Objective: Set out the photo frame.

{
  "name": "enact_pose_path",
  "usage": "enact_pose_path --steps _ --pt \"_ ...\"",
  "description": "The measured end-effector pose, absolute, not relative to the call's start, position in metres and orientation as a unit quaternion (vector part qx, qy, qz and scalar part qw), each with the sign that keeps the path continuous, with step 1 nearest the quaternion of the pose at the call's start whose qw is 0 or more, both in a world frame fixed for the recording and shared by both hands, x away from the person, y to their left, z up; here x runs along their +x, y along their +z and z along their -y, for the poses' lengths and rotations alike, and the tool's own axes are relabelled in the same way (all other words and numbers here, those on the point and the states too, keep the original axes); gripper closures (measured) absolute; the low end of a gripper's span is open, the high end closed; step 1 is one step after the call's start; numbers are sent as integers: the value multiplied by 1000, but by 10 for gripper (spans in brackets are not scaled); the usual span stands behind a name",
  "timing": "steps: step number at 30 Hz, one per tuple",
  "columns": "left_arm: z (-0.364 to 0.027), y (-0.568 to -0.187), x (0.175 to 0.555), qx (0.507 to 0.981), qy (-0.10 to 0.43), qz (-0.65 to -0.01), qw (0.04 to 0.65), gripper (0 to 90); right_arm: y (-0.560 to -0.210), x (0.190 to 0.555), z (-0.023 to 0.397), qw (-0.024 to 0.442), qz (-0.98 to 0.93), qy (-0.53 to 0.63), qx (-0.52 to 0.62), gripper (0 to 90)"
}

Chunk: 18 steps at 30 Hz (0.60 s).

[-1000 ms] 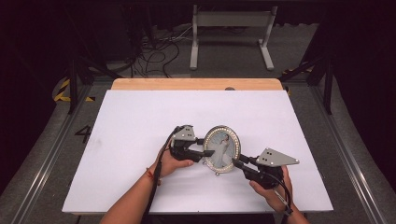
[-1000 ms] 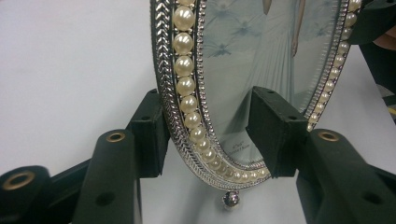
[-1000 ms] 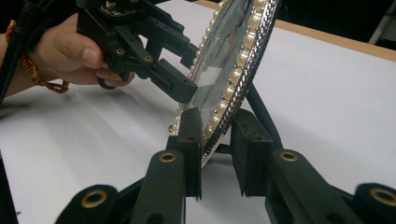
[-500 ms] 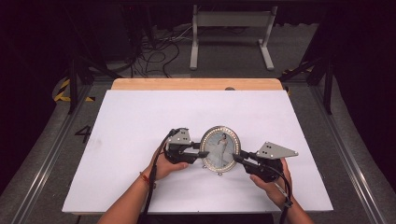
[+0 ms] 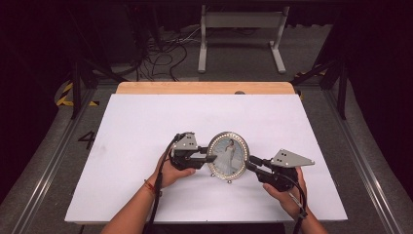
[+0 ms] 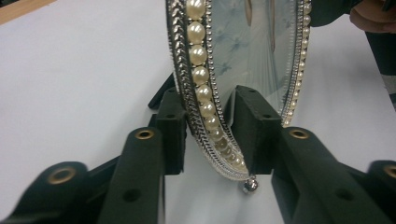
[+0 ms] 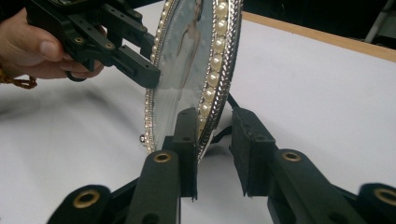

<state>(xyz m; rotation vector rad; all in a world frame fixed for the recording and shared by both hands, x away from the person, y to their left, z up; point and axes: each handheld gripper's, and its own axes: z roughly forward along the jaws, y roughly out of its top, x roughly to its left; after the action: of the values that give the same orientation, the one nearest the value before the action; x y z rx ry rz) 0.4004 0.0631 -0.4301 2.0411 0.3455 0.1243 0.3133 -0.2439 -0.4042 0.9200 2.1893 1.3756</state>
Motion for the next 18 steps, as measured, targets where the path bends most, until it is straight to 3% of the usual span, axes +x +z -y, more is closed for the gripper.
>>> enact_pose_path --steps 5,18 --pt "-65 -429 400 854 51 -142 498 686 -404 313 241 196 -784 492 323 798" --pt "-70 -425 392 861 62 -143 485 687 -405 323 239 193 -784 492 325 791"
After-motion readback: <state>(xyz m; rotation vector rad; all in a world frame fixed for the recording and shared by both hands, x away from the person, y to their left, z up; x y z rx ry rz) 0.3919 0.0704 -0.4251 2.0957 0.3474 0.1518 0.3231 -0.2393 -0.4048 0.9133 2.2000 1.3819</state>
